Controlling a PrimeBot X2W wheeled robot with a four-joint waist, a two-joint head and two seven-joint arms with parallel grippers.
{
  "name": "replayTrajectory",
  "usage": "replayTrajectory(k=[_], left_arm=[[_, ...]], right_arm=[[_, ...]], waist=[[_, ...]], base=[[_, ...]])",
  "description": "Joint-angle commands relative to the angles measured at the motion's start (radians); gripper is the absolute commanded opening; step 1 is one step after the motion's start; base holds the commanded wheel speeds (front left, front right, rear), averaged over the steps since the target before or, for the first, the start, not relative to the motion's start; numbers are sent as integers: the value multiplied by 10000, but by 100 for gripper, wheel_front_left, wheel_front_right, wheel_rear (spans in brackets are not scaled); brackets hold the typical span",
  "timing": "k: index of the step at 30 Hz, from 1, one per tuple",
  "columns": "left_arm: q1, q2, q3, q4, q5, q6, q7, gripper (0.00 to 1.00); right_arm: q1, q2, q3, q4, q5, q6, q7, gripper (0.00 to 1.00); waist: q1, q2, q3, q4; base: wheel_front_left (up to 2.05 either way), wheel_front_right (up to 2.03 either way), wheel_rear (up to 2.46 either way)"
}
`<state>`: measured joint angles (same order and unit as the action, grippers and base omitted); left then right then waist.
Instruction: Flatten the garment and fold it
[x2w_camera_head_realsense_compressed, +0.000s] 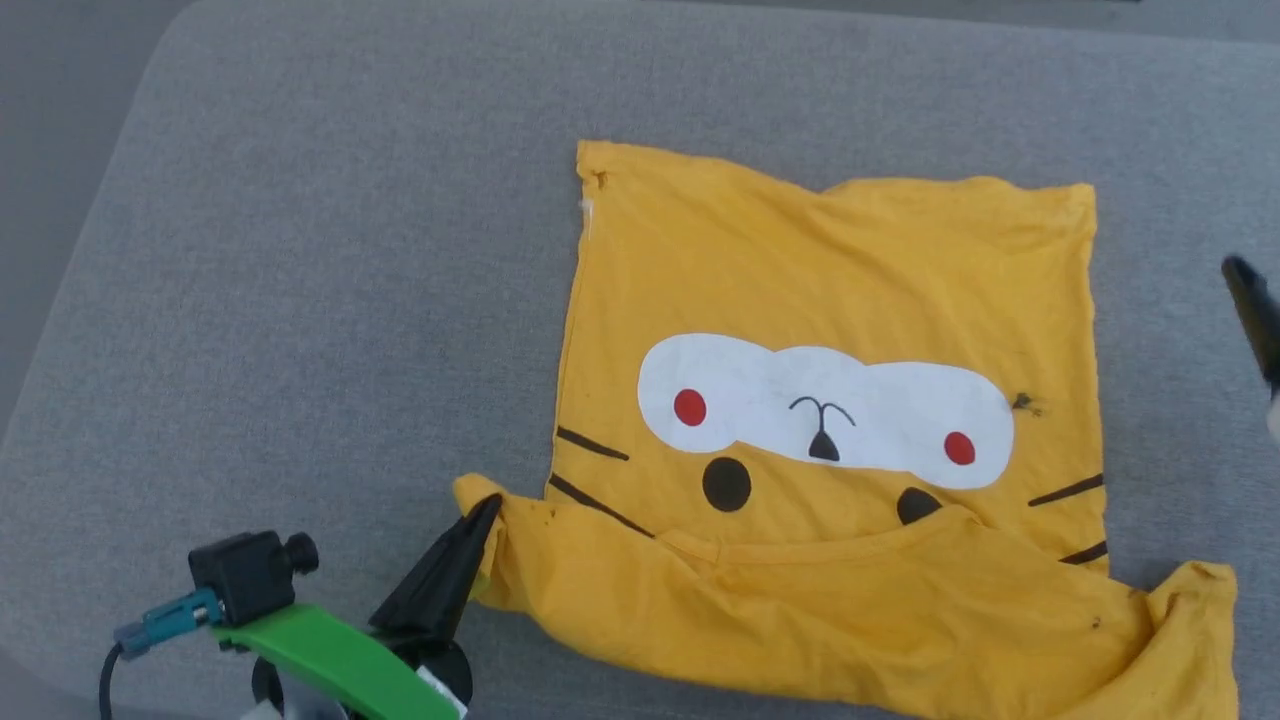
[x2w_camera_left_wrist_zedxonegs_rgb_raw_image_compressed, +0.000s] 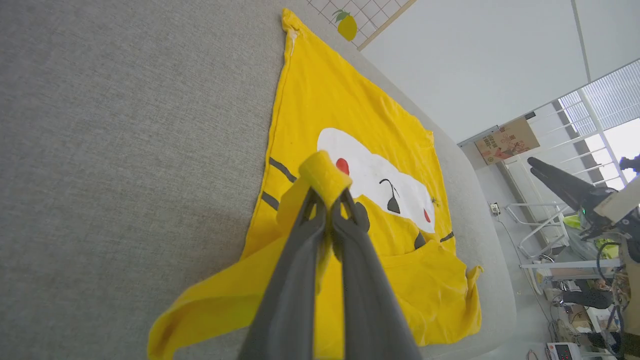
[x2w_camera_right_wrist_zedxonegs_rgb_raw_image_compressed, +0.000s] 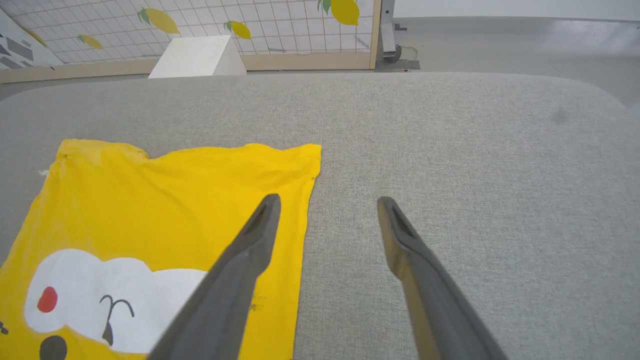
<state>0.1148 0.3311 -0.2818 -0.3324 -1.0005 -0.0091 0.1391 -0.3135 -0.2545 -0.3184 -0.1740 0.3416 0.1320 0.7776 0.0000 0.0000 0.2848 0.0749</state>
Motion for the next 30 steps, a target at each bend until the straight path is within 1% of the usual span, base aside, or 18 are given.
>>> replayTrajectory(k=[1, 4, 8, 12, 16, 25, 26, 27, 28, 30], left_arm=[[-314, -36, -47, -19, 137, -102, -7, 0], [-612, -48, -191, -93, 234, -173, 79, 0], [-1071, -135, -440, -132, 329, -313, 196, 0], [-1446, -255, -643, -20, 375, -432, 250, 0], [-1657, -341, -737, 133, 393, -505, 228, 0], [-2022, -437, -811, 346, 442, -649, 94, 0], [-2047, -440, -808, 365, 443, -655, 83, 0], [-2074, -441, -800, 390, 445, -659, 71, 0], [-2090, -438, -789, 411, 445, -659, 63, 0], [-2107, -409, -742, 452, 455, -650, 39, 0]], right_arm=[[-542, -65, 122, 322, -155, -13, 193, 100], [-1706, -112, 344, 1137, -608, -13, 715, 100], [-3018, -147, 218, 2441, -1305, -13, 1240, 100], [-3779, -95, 99, 3413, -2052, -13, 1540, 100], [-4039, -12, 120, 3929, -2384, -13, 1646, 100], [-4243, -187, -73, 4364, -2738, -13, 1467, 100], [-4246, -167, -85, 4408, -2729, -13, 1461, 71], [-4247, -144, -75, 4453, -2701, -13, 1456, 22], [-4242, -127, -44, 4493, -2655, -13, 1472, 0], [-4232, -104, 70, 4566, -2517, -13, 1500, 0]], waist=[[0, 0, 454, 244], [0, 0, 968, 451], [0, 0, 1584, 807], [0, 0, 1998, 1154], [0, 0, 2303, 1381], [0, 0, 2845, 1635], [0, 0, 2864, 1627], [0, 0, 2875, 1605], [0, 0, 2866, 1574], [0, 0, 2788, 1462]], base=[[0, 0, 0], [0, 0, 0], [0, 0, 0], [0, 0, 0], [0, 0, 0], [0, 0, 0], [0, 0, 0], [0, 0, 0], [0, 0, 0], [0, 0, 0]])
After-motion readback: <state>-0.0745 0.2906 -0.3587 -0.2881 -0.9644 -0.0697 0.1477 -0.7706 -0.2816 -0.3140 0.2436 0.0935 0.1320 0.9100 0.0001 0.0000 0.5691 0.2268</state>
